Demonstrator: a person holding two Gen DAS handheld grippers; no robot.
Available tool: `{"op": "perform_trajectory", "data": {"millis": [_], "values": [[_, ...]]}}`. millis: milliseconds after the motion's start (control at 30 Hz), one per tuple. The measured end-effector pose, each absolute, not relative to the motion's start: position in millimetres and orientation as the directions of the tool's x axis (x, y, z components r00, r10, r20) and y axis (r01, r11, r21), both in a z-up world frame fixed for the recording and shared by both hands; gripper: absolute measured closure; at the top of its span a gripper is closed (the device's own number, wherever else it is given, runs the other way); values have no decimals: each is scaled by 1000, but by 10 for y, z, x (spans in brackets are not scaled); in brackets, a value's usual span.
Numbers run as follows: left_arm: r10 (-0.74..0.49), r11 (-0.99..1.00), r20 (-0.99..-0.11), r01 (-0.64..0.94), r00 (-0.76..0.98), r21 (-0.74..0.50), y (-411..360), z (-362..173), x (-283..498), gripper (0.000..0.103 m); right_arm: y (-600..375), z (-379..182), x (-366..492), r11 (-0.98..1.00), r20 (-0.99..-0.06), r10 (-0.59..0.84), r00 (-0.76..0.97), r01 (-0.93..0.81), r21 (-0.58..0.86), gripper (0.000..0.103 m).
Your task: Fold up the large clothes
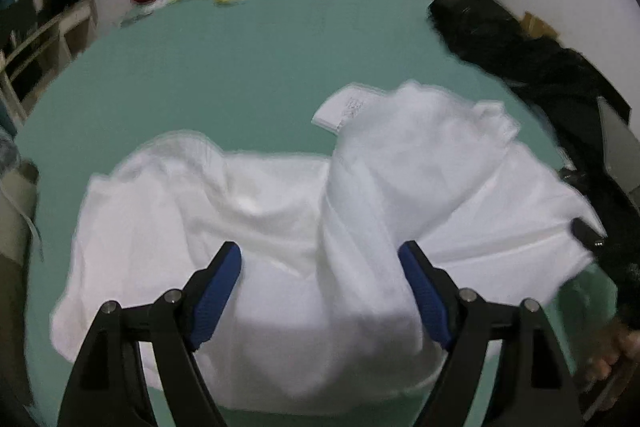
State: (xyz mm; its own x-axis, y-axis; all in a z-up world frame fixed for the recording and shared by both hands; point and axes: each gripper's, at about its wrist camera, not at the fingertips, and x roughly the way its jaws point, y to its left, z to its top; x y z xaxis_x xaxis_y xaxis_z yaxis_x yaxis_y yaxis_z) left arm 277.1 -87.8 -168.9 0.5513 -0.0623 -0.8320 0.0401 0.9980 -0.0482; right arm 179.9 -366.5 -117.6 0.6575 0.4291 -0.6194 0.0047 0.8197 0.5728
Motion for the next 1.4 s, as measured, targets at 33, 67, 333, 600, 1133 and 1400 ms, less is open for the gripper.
{"op": "perform_trajectory", "data": {"millis": [33, 67, 333, 600, 1133, 1400], "values": [[-67, 998, -840, 34, 539, -58, -835, -1781, 2798, 23, -3654, -1196, 1808, 816, -621, 439, 649, 2, 579, 96], [-68, 998, -843, 29, 534, -62, -803, -1848, 2817, 23, -3640, -1218, 1821, 812, -624, 450, 639, -1, 584, 95], [-84, 994, -848, -14, 523, -107, -508, -2001, 2958, 21, -3661, -1457, 1916, 776, -652, 456, 606, 88, 624, 54], [-161, 982, -791, 19, 590, -186, -466, -1417, 2647, 21, -3443, -1477, 1978, 777, -651, 483, 585, 56, 627, 54], [-76, 992, -837, -42, 542, -117, -346, -2029, 2769, 21, -3328, -1266, 2031, 718, -574, 577, 581, -26, 695, 96], [-128, 989, -855, 1, 502, -148, -311, -1947, 2947, 19, -2944, -373, 2010, 761, -515, 573, 637, -179, 624, 97]]}}
